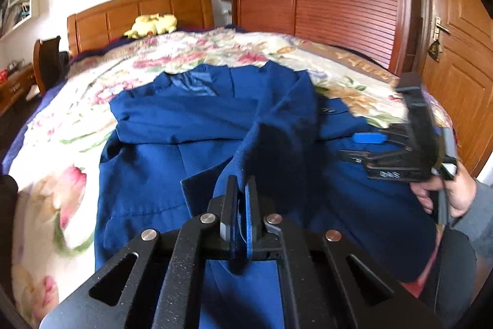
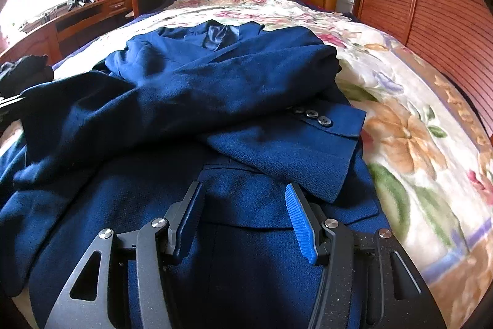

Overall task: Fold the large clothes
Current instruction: 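Grasp the folded sleeve fabric on the jacket with the left gripper, then pull the sleeve flatter across the jacket and open the left gripper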

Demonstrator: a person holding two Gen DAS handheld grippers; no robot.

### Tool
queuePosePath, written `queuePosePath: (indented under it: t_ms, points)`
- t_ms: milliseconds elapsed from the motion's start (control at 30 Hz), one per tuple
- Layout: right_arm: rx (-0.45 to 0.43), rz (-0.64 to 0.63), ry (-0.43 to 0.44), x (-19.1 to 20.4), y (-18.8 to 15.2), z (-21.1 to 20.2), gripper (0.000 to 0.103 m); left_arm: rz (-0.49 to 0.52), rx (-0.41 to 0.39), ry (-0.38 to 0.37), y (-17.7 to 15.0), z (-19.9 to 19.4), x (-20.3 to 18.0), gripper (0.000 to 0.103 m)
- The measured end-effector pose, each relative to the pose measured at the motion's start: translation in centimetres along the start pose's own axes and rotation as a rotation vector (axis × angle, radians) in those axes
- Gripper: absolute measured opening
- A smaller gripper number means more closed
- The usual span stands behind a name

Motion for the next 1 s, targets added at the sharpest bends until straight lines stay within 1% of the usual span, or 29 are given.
queuePosePath:
  t_ms: [167,267,400,533,633,767,867,933,967,1000]
  points:
    - [-0.003,-0.001,-0.003,0.0,0.0,0.0,0.056,-0.006,-0.023,-0.005,-1.3,-3.0,-1.7,0.005]
    - [-0.007,0.001,-0.001,-0.1,-0.1,0.0,0.056,0.012,-0.002,-0.024,-2.1,-3.5,-3.3,0.005]
    - [-0.020,0.015,0.013,-0.2,-0.2,-0.3,0.057,0.026,0.026,-0.013,-3.4,-3.4,-4.9,0.005]
    - [-0.065,0.019,0.009,-0.2,-0.3,-1.4,0.057,0.004,0.031,-0.008,-3.8,-3.9,-5.3,0.005]
    - [-0.111,0.007,0.008,-0.1,-0.5,-2.4,0.057,0.001,0.018,-0.004,-3.5,-4.4,-5.2,0.005]
    - [-0.139,-0.009,0.019,0.3,-1.0,-3.3,0.057,0.012,-0.003,0.037,-2.7,-5.2,-4.4,0.005]
    - [-0.145,-0.018,0.019,0.4,-1.2,-3.5,0.057,-0.002,-0.031,0.074,-1.5,-6.0,-2.8,0.014]
    - [-0.150,-0.018,0.019,0.4,-1.3,-3.5,0.057,-0.020,-0.050,0.088,-0.7,-6.3,-1.5,0.030]
    - [-0.155,-0.016,0.020,0.4,-1.4,-3.6,0.057,-0.032,-0.053,0.091,-0.4,-6.3,-0.8,0.035]
    - [-0.158,-0.014,0.022,0.4,-1.3,-3.8,0.057,-0.046,-0.052,0.091,-0.2,-6.1,0.0,0.041]
Point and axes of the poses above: each gripper's, at about its wrist camera, not at the fingertips, and z roughly the way its jaws point, x to its left, y to its top, the point moved 6 cm from there along z, roughly the way its jaws point, and after that the axes turned 2 degrees about -z, right-handed, at the moved point
